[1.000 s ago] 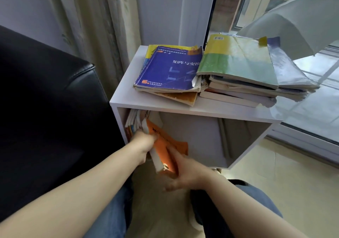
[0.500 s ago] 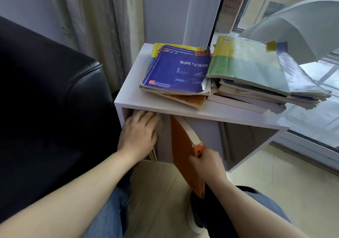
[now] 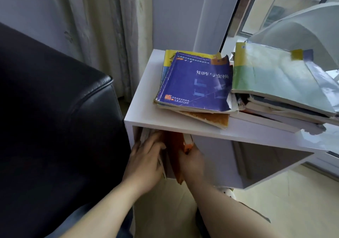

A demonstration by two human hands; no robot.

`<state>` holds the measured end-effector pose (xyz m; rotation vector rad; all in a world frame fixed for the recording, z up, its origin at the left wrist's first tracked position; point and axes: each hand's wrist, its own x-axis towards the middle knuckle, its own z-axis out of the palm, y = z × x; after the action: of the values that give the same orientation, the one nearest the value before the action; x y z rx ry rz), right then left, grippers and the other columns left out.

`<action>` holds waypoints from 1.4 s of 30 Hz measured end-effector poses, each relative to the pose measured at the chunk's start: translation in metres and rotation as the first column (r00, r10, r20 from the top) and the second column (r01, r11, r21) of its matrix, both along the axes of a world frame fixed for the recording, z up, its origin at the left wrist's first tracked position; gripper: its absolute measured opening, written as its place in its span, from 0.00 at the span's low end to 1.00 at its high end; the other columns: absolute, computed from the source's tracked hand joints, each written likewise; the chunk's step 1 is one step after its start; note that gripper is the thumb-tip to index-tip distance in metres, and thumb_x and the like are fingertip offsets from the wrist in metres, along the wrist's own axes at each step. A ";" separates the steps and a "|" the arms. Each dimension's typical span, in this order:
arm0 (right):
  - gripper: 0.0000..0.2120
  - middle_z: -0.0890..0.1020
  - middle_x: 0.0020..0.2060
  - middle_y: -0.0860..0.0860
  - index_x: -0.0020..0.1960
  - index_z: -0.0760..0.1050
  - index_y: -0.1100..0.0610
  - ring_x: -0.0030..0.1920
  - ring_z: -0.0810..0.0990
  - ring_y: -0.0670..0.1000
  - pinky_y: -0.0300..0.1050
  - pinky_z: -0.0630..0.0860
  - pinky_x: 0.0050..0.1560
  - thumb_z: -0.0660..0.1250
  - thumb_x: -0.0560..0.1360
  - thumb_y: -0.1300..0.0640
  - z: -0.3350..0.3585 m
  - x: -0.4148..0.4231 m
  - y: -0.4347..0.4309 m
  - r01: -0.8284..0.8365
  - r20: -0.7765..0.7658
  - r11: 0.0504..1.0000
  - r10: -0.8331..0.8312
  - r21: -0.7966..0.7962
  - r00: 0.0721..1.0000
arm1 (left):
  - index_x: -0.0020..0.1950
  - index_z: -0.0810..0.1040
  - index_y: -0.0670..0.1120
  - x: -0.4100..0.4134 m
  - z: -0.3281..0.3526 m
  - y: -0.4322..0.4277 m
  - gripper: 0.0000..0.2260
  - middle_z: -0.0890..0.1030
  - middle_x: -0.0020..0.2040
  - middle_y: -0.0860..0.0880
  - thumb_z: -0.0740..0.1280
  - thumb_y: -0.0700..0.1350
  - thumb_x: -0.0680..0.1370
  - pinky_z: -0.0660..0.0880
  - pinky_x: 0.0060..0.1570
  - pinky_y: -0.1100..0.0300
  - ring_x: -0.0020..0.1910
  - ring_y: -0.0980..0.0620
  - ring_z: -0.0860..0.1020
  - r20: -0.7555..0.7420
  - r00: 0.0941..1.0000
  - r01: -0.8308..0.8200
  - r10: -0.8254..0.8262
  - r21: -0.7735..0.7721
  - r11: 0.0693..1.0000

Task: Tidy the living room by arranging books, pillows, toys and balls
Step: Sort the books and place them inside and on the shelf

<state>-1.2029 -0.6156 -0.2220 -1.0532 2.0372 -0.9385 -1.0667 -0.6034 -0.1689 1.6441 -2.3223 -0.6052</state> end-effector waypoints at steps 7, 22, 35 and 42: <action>0.14 0.80 0.44 0.50 0.54 0.74 0.52 0.45 0.79 0.50 0.43 0.75 0.47 0.59 0.77 0.44 -0.026 0.021 -0.022 -0.251 -0.043 0.960 0.258 0.121 0.965 | 0.70 0.61 0.57 -0.002 0.001 -0.004 0.27 0.55 0.74 0.60 0.61 0.38 0.74 0.45 0.74 0.60 0.72 0.62 0.50 -0.140 0.990 -0.030 0.034 0.027 0.999; 0.28 0.73 0.61 0.55 0.76 0.53 0.51 0.53 0.77 0.50 0.35 0.70 0.46 0.56 0.79 0.64 -0.010 0.009 -0.010 -0.490 0.240 0.863 0.453 0.124 0.858 | 0.74 0.57 0.55 -0.010 -0.007 -0.001 0.26 0.44 0.77 0.54 0.59 0.43 0.78 0.43 0.74 0.51 0.77 0.51 0.45 0.241 0.969 -0.024 0.053 -0.122 0.992; 0.35 0.75 0.59 0.54 0.75 0.48 0.46 0.56 0.77 0.56 0.37 0.71 0.38 0.66 0.76 0.55 -0.009 0.020 -0.018 -0.509 0.032 0.856 0.508 0.087 0.861 | 0.73 0.60 0.56 -0.012 -0.004 -0.004 0.21 0.39 0.77 0.54 0.57 0.46 0.80 0.45 0.74 0.52 0.76 0.45 0.38 0.354 0.933 -0.027 0.064 -0.110 0.994; 0.43 0.73 0.63 0.59 0.75 0.39 0.42 0.58 0.76 0.59 0.39 0.68 0.41 0.66 0.75 0.59 -0.014 0.014 -0.014 -0.555 -0.070 0.826 0.562 0.099 0.824 | 0.68 0.66 0.53 -0.009 -0.005 -0.005 0.18 0.43 0.77 0.55 0.58 0.46 0.78 0.56 0.70 0.54 0.76 0.49 0.45 0.260 0.965 -0.018 0.036 -0.071 0.997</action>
<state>-1.1893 -0.6293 -0.2361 -1.5631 1.6574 -0.5033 -1.0755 -0.6085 -0.1743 1.8165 -2.4635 -0.3144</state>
